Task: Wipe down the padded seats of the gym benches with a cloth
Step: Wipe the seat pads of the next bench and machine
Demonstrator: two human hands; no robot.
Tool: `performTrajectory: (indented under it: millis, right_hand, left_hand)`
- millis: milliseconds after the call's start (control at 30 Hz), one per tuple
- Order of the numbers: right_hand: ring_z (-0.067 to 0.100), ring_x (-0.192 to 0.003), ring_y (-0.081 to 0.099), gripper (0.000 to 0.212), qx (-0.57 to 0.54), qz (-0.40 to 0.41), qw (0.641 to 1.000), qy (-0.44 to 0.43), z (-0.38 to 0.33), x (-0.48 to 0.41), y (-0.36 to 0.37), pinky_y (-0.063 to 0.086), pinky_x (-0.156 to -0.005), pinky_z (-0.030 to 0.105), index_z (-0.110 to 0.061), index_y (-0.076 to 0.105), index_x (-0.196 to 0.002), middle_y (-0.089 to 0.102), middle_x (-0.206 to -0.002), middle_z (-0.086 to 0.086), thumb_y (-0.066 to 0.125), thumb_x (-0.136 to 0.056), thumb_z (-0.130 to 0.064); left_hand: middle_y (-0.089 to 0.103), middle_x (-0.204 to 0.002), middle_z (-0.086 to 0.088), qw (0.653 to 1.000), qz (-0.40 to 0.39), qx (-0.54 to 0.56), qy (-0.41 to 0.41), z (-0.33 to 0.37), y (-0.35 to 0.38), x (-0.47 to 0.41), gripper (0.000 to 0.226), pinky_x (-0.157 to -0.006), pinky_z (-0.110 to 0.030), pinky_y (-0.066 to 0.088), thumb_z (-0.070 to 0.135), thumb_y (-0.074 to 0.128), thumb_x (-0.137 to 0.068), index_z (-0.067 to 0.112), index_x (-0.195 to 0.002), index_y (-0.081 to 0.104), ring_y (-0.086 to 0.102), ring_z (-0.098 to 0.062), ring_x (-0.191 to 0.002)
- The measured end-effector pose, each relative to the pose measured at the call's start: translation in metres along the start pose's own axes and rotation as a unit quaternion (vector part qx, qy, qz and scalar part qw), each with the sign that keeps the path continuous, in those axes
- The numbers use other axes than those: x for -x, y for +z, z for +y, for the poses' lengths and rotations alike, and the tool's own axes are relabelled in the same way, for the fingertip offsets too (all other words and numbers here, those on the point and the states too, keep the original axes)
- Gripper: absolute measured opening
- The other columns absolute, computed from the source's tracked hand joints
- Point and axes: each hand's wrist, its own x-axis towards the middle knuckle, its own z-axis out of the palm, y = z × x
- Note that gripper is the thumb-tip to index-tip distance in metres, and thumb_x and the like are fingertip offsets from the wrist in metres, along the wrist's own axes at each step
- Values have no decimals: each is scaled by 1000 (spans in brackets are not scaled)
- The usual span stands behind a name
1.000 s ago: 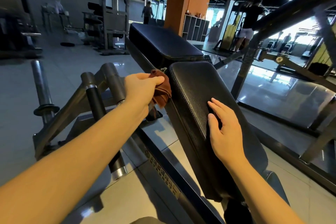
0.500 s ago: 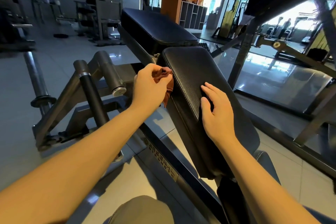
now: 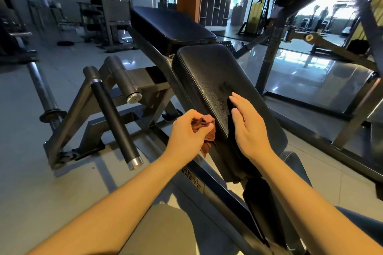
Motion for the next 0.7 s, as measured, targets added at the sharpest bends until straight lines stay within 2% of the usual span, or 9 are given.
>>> performTrajectory:
  millis: [100,200,267,333,367,433,500,600,700]
  right_hand:
    - [4,-140,40,41,-1,-1,1000,8,3,8,-5,31,-121,31,-21,50,-149,48,-154,-7,37,-110,-26]
    - [7,-140,42,41,-6,-9,1000,11,1,13,-8,30,-118,25,-20,50,-149,49,-153,-6,36,-111,-26]
    - [8,-140,42,41,-4,-14,1000,13,1,15,-9,28,-115,21,-20,49,-149,49,-153,-6,36,-111,-25]
    - [8,-143,40,41,3,-22,1000,13,3,18,-12,27,-117,23,-21,49,-149,46,-155,-7,36,-111,-25]
    - [8,-144,38,41,8,-29,999,12,4,20,-12,27,-119,25,-21,49,-150,45,-156,-8,36,-111,-26]
    - [7,-146,35,42,18,-39,999,8,10,25,-12,26,-122,30,-23,47,-151,41,-159,-10,36,-111,-29]
    - [2,-146,32,45,28,-37,999,-1,15,28,-10,24,-122,28,-25,44,-153,39,-160,-12,34,-109,-34]
    - [-6,-141,30,43,11,-32,999,1,18,28,-8,23,-120,23,-26,43,-153,38,-159,-14,35,-111,-30]
    - [-4,-142,32,42,-13,-33,999,4,21,27,-9,24,-120,23,-25,45,-152,40,-158,-13,35,-111,-26]
  left_hand:
    - [69,-87,21,1000,-15,-5,-14,1,7,10,14,-77,-7,46,12,72,-92,25,-92,66,66,9,-88]
    - [66,-83,18,999,-38,-13,-18,-2,13,23,18,-72,-7,44,14,74,-91,29,-88,63,64,9,-82]
    - [67,-86,14,996,-74,-38,-27,-3,14,26,12,-73,-10,45,20,74,-91,28,-91,65,64,5,-84]
    - [70,-91,9,995,-83,-48,-41,1,6,19,7,-77,-18,50,23,75,-90,25,-93,69,66,0,-86]
    - [70,-91,8,996,-60,-44,-46,5,-2,11,6,-76,-19,51,23,74,-90,22,-94,70,66,0,-85]
    - [67,-88,6,998,40,-32,-47,13,-21,-10,8,-68,-14,49,25,72,-91,18,-93,69,64,2,-79]
    - [66,-90,7,990,135,-32,-38,17,-34,-32,10,-72,-16,50,29,70,-94,19,-96,67,63,1,-84]
    - [65,-92,10,986,155,-53,-20,19,-22,-40,8,-71,-9,46,29,71,-94,23,-98,65,61,1,-88]
    - [68,-90,7,988,145,-45,-10,14,3,-19,8,-69,-7,45,24,70,-95,19,-93,65,63,-1,-86]
